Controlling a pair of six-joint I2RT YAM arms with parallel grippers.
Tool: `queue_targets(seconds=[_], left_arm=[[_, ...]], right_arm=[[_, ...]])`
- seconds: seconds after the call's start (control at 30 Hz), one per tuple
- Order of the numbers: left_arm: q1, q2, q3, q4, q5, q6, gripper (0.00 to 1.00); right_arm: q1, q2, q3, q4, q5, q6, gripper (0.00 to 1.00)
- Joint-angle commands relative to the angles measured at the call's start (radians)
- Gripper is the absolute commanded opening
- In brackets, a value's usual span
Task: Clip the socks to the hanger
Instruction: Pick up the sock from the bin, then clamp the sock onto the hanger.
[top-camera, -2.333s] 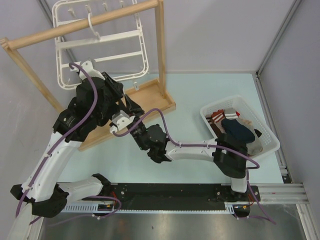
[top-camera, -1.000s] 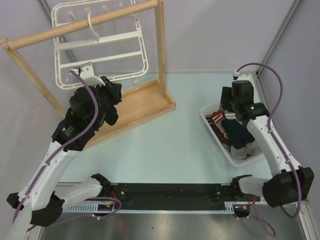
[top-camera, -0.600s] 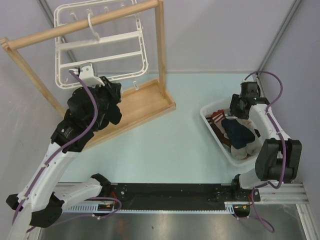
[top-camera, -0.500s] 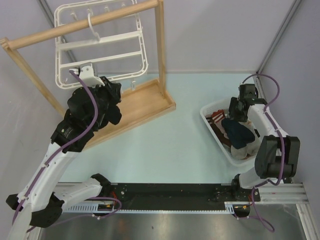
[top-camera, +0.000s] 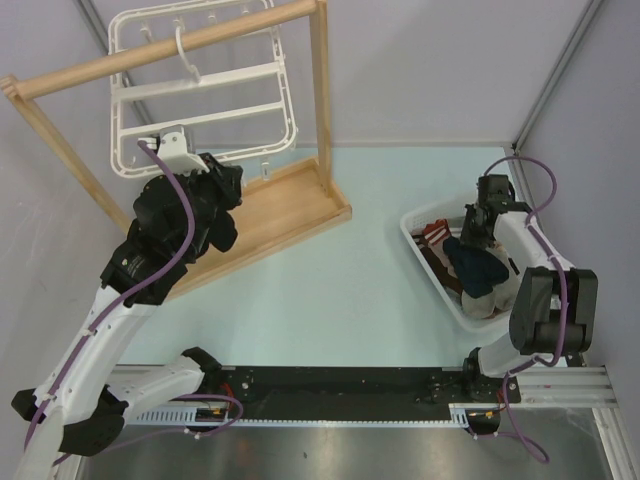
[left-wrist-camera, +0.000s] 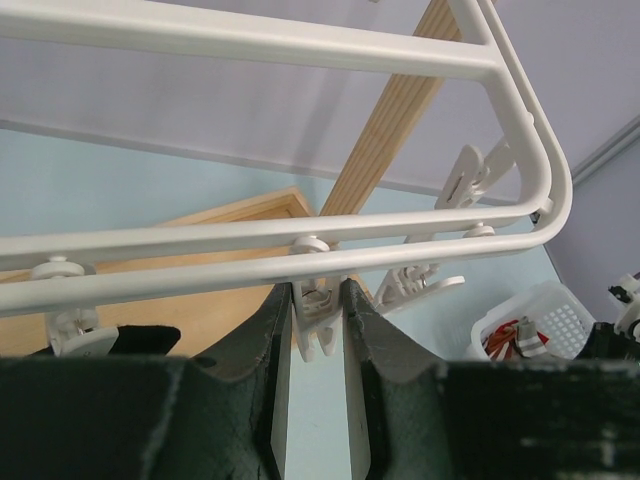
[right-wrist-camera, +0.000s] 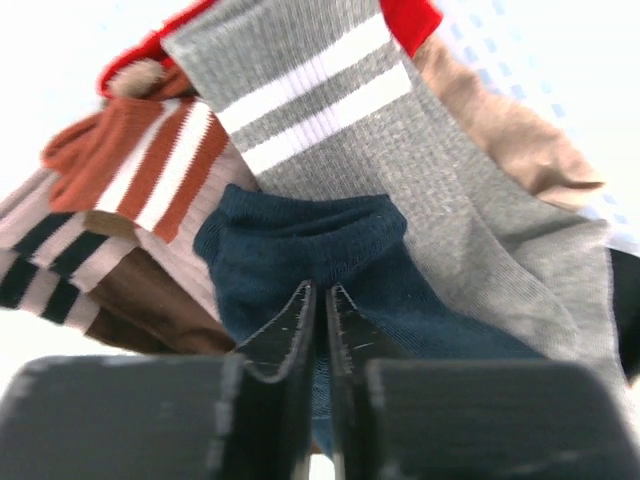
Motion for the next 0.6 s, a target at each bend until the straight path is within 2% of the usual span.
queue_targets(seconds=[0.0,0.27,0.47,0.57], left_arm=[[-0.005,-0.012,0.002,0.018,0.022,0.025,0.0],[-0.005,-0.009,0.002,0.029,0.043,0.031,0.0],[-0.004,-0.012,-0.007,0.058,0.077,0.037,0.0],[-0.003,-0.021,-0.017,0.084,0.097,0.037,0.01]], right_arm=[[0.013,-0.121,0.002,0.01,0.04,0.025,0.02],[0.051,-0.311,0.002,0.053,0.03,0.011,0.0],[0.258,-0.438,-0.001,0.208,-0.023,-0.05,0.0],[0.376,-0.449,-0.001,0.313,-0.107,-0.05,0.0]])
